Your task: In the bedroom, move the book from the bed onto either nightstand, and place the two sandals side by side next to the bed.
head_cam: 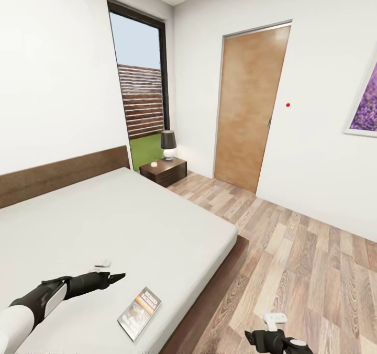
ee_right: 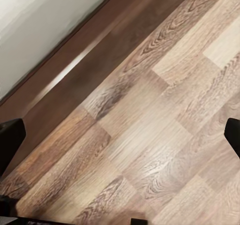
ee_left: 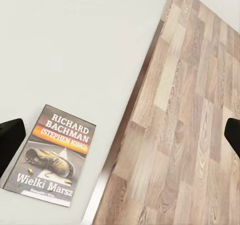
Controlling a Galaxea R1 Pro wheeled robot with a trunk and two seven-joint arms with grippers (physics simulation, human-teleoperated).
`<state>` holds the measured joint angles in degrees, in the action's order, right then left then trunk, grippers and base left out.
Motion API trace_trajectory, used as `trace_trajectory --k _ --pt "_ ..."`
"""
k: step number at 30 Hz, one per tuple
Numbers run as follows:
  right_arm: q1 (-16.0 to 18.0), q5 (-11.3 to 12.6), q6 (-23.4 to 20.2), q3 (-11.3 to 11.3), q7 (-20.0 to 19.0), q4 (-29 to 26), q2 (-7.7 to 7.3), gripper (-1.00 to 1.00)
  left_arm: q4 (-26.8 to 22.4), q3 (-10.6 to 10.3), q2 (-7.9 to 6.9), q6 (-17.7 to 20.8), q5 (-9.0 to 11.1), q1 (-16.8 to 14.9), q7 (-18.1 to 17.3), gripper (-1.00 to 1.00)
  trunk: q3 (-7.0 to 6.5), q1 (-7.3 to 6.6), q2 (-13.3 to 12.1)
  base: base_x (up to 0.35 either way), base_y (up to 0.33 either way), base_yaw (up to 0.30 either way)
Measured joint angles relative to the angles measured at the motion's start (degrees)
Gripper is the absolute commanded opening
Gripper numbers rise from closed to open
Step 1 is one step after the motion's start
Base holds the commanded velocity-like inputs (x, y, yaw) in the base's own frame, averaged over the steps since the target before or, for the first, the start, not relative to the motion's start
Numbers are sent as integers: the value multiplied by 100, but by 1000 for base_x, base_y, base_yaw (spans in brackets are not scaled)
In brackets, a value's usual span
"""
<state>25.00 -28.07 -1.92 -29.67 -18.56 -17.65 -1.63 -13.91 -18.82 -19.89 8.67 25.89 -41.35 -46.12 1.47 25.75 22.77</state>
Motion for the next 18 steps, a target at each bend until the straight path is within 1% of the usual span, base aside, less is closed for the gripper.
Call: trace_trajectory --k 18 --pt "0 -2 2 9 -10 1 24 100 7 10 -33 -14 6 0 9 100 169 0 0 0 0 0"
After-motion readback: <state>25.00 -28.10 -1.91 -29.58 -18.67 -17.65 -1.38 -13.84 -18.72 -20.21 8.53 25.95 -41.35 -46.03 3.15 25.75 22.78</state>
